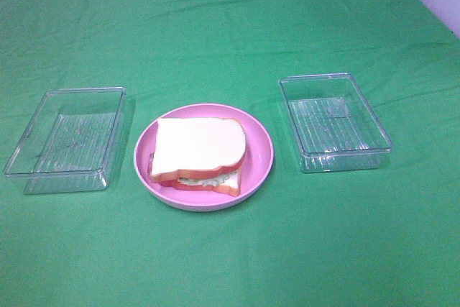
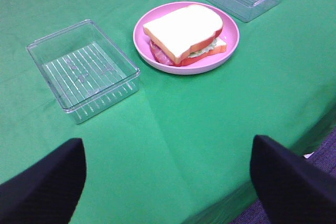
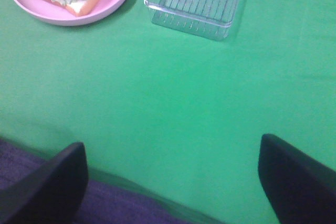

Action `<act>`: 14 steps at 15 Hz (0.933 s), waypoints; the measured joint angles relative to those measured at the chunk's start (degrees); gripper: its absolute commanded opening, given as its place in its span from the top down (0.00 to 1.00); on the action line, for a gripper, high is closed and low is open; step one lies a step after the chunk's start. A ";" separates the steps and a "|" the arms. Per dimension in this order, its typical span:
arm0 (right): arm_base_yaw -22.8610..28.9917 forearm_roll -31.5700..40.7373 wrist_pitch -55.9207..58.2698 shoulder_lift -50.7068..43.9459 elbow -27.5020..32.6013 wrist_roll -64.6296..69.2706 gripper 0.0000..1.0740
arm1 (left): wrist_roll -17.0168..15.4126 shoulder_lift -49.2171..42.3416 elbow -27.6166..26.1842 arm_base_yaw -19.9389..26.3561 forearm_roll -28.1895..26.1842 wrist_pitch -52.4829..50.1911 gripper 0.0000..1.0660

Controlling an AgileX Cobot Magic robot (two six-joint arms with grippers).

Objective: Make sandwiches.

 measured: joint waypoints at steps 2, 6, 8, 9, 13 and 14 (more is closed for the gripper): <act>0.00 0.06 0.06 -8.54 1.55 -0.52 0.23 | 0.00 0.00 0.00 0.00 0.00 0.00 0.24; 0.00 0.23 0.06 -10.37 1.55 -1.03 0.23 | 0.00 0.00 0.00 0.00 0.00 0.00 0.24; 0.00 0.23 0.11 -10.37 1.55 -1.03 0.23 | 0.00 0.00 0.00 0.00 0.00 0.00 0.24; 0.00 0.23 0.11 -10.37 1.55 -1.09 0.23 | 0.00 0.00 0.00 0.00 0.00 0.00 0.24; 0.00 0.23 0.11 -10.37 1.55 -1.09 0.23 | 0.00 0.00 0.00 0.69 0.00 0.00 0.24; -0.52 0.29 0.11 -10.37 1.55 -1.09 0.23 | 0.00 0.00 0.00 2.75 0.00 0.00 0.24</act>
